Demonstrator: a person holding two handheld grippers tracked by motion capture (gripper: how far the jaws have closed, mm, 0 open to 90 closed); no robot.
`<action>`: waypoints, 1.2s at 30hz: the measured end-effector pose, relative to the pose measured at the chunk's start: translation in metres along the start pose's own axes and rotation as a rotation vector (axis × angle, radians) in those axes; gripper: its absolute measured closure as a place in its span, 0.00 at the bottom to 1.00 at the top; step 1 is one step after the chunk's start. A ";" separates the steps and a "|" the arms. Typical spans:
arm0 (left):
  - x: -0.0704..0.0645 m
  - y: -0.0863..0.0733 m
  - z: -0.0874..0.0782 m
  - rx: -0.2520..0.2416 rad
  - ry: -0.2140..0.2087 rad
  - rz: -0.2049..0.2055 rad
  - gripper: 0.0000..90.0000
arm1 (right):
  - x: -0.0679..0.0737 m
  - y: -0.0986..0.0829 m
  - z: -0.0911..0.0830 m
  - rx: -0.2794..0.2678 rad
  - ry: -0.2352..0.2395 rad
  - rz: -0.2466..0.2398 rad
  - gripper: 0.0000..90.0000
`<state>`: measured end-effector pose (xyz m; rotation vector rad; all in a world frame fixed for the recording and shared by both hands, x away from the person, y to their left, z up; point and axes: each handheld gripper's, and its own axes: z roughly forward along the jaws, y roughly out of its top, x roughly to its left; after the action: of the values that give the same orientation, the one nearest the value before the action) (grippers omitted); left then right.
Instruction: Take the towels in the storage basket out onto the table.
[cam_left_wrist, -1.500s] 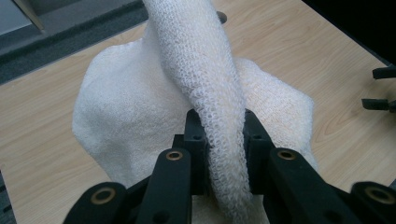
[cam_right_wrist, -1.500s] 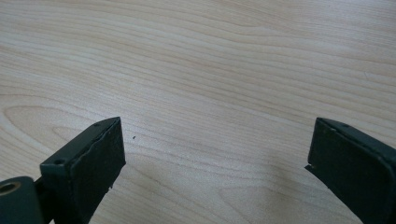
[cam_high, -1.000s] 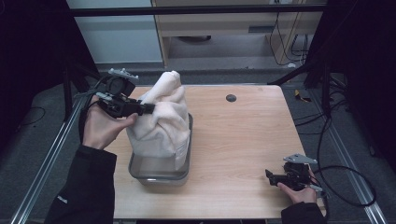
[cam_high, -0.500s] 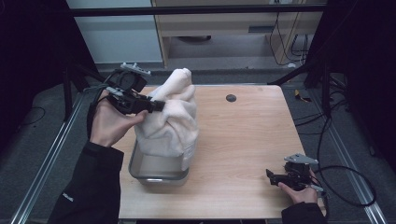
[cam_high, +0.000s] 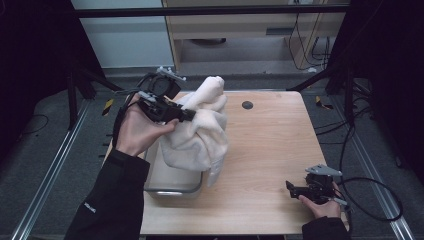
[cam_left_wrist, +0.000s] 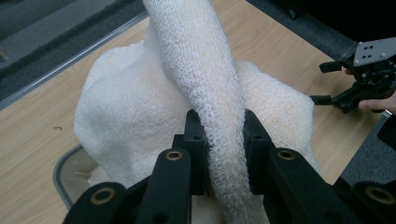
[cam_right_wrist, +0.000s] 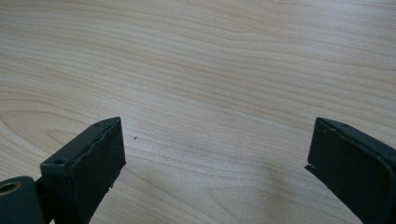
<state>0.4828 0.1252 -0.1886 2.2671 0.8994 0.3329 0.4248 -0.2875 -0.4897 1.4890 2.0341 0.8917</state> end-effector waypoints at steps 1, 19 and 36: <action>-0.002 0.001 0.002 0.003 -0.003 0.005 0.85 | 0.000 0.000 0.000 0.000 0.000 0.000 0.05; -0.032 0.026 0.039 0.041 -0.051 0.073 0.85 | -0.004 -0.002 -0.001 -0.019 -0.015 0.002 0.06; -0.058 0.040 0.076 0.072 -0.091 0.125 0.85 | -0.007 -0.003 -0.003 -0.037 -0.035 0.010 0.09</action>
<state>0.4952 0.0267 -0.2177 2.3901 0.7365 0.2540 0.4232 -0.2956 -0.4896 1.4859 1.9764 0.8959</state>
